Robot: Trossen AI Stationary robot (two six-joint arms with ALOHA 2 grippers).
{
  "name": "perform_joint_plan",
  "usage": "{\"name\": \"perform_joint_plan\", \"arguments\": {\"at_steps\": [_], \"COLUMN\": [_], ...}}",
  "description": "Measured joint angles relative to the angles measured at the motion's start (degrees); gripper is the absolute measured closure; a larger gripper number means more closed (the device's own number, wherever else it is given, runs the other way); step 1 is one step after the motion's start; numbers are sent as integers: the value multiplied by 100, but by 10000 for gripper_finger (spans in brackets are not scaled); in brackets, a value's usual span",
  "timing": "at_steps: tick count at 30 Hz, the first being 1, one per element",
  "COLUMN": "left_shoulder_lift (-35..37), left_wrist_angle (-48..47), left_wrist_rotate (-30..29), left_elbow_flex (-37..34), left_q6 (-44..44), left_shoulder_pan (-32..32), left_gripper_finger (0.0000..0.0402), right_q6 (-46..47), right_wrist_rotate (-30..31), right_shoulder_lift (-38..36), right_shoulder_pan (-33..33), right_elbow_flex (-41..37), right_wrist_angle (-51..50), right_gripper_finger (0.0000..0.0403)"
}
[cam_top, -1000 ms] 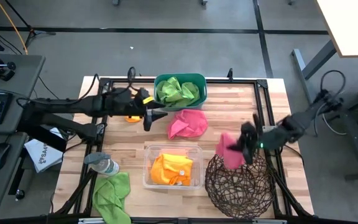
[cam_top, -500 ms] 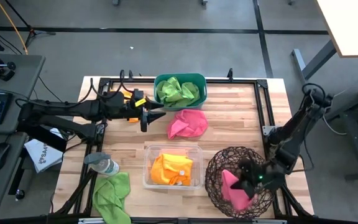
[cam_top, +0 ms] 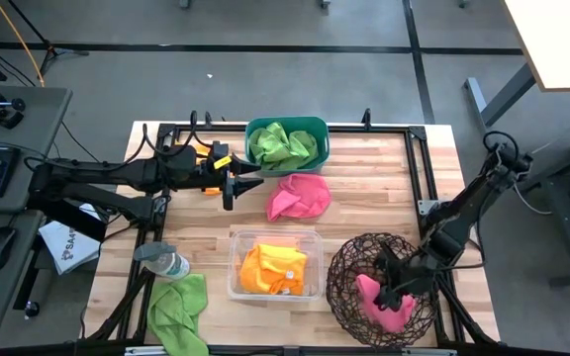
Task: Sort microfiber towel by color & place in baskets
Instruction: Put the pink microfiber cloth into the basket
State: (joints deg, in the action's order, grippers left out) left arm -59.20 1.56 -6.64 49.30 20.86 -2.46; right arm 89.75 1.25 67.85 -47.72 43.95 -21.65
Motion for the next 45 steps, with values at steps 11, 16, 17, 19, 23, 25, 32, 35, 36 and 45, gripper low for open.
{"name": "perform_joint_plan", "arguments": {"at_steps": [11, 16, 17, 19, 23, 25, 32, 35, 36, 45], "left_shoulder_lift": [0, 0, 0, 0, 0, 0, 0, 1, 15, 355], "left_wrist_angle": [-4, -4, -4, -4, -4, -4, 2, 31, 56, 212], "left_wrist_rotate": [7, 6, 7, 7, 5, 5, 5, 5, 5, 5], "left_elbow_flex": [0, 0, 0, 0, 2, 2, 2, 2, 2, 9], "left_q6": [-2, -9, -9, -9, -7, -6, -2, -29, -42, -9], "left_shoulder_pan": [0, -4, -4, -4, -3, -2, -2, -2, -2, 0], "left_gripper_finger": [199, 199, 199, 199, 199, 199, 199, 199, 199, 199], "right_q6": [-278, -431, -462, -560, -1240, -1947, -4202, -4857, -5019, -6779], "right_wrist_rotate": [-1837, -1942, -1788, -1274, 206, 604, 436, 109, -27, -250], "right_shoulder_lift": [-70, -580, -726, -1071, -1574, -1595, -741, -180, 20, 2010], "right_shoulder_pan": [359, 569, 640, 836, 1473, 1949, 3905, 4684, 4911, 5604], "right_elbow_flex": [2, 2, 2, 2, 4, 16, 13, 13, 23, 1334], "right_wrist_angle": [-439, -658, -652, -566, 262, 791, 1024, 933, 925, -277], "right_gripper_finger": [168, 152, 152, 151, 151, 151, 151, 151, 151, 151]}}
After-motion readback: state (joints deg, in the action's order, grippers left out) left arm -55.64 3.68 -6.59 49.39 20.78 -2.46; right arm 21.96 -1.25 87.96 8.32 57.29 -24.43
